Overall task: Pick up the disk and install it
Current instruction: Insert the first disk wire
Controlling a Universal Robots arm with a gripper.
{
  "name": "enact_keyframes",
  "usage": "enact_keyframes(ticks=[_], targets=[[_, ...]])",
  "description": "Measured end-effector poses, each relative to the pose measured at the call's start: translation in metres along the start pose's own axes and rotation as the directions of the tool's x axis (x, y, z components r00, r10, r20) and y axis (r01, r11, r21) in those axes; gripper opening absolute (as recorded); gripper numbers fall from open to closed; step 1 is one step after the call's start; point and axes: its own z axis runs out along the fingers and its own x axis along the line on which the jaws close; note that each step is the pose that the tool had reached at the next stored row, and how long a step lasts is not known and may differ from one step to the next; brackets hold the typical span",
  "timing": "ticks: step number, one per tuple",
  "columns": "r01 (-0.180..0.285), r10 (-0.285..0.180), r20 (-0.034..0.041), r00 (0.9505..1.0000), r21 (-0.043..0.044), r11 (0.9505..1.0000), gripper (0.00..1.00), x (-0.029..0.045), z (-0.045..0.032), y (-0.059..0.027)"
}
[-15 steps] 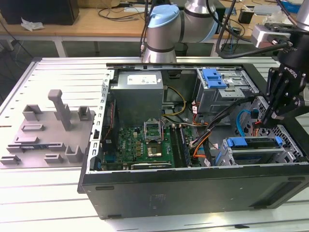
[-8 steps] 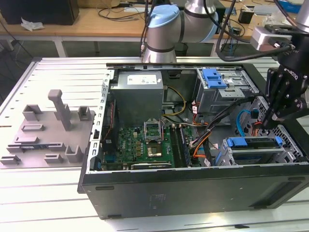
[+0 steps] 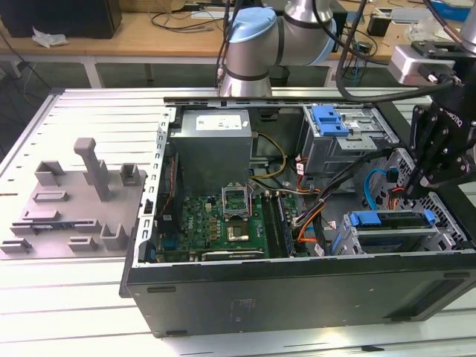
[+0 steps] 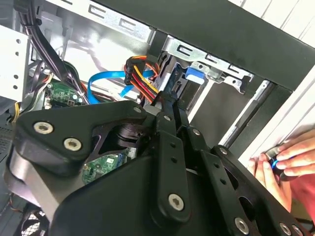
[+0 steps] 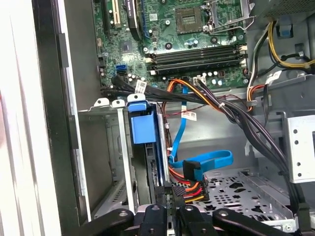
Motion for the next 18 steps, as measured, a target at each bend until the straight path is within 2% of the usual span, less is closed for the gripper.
enact_keyframes(ticks=[1,4,6,8,15,18], targets=[[0.001,-0.001,0.0086,1.0,0.0003,1.0,0.17,0.0019,0.0001,-0.0001],[0.003,-0.003,0.0274,0.9996,0.0004,1.0,0.17,0.0067,0.0004,0.0004],[0.003,-0.003,0.0366,0.9993,0.0006,1.0,0.17,0.0102,0.0006,0.0023],[0.004,-0.004,0.0422,0.9991,0.0008,1.0,0.17,0.0123,0.0007,0.0041],[0.008,-0.008,0.0433,0.999,0.0011,1.0,0.17,0.0124,0.0007,0.0043],[0.076,-0.076,0.0436,0.9961,0.005,0.9971,0.17,0.0121,0.0007,0.0043]])
